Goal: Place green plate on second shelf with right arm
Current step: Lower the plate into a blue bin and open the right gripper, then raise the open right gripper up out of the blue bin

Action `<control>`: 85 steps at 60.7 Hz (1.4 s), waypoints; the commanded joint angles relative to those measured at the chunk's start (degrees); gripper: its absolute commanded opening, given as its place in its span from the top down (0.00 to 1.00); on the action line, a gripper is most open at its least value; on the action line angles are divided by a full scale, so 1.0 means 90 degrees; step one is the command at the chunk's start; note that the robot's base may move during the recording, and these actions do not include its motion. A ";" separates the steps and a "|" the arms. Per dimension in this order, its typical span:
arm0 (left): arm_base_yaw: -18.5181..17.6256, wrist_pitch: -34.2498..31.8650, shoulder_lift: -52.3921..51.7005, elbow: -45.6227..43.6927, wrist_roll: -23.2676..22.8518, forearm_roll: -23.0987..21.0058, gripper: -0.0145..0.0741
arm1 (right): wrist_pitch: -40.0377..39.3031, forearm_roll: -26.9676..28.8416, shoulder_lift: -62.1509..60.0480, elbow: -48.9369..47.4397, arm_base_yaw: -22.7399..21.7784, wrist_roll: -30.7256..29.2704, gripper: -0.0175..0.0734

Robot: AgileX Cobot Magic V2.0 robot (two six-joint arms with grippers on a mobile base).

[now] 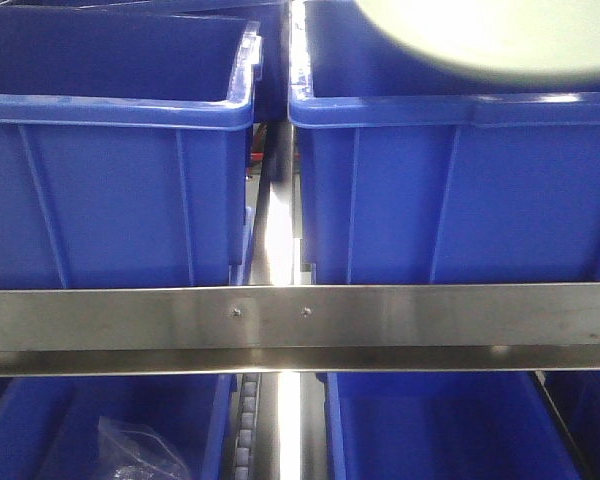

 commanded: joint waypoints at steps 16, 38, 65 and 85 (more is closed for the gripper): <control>-0.0047 -0.0516 -0.0135 0.0254 0.0002 -0.0039 0.70 | -0.1023 0.0091 0.2226 -0.2068 -0.0025 0.0007 0.74; -0.0047 -0.0516 -0.0135 0.0254 0.0002 -0.0039 0.70 | -0.1513 0.0085 0.2992 -0.2397 -0.0025 0.0001 0.35; -0.0047 -0.0516 -0.0135 0.0254 0.0002 -0.0039 0.70 | -0.1017 0.0080 0.1760 -0.1555 -0.0025 0.0001 0.75; -0.0047 -0.0516 -0.0135 0.0254 0.0002 -0.0039 0.70 | -0.1140 -0.0114 -0.0564 0.0548 -0.0025 0.0001 0.75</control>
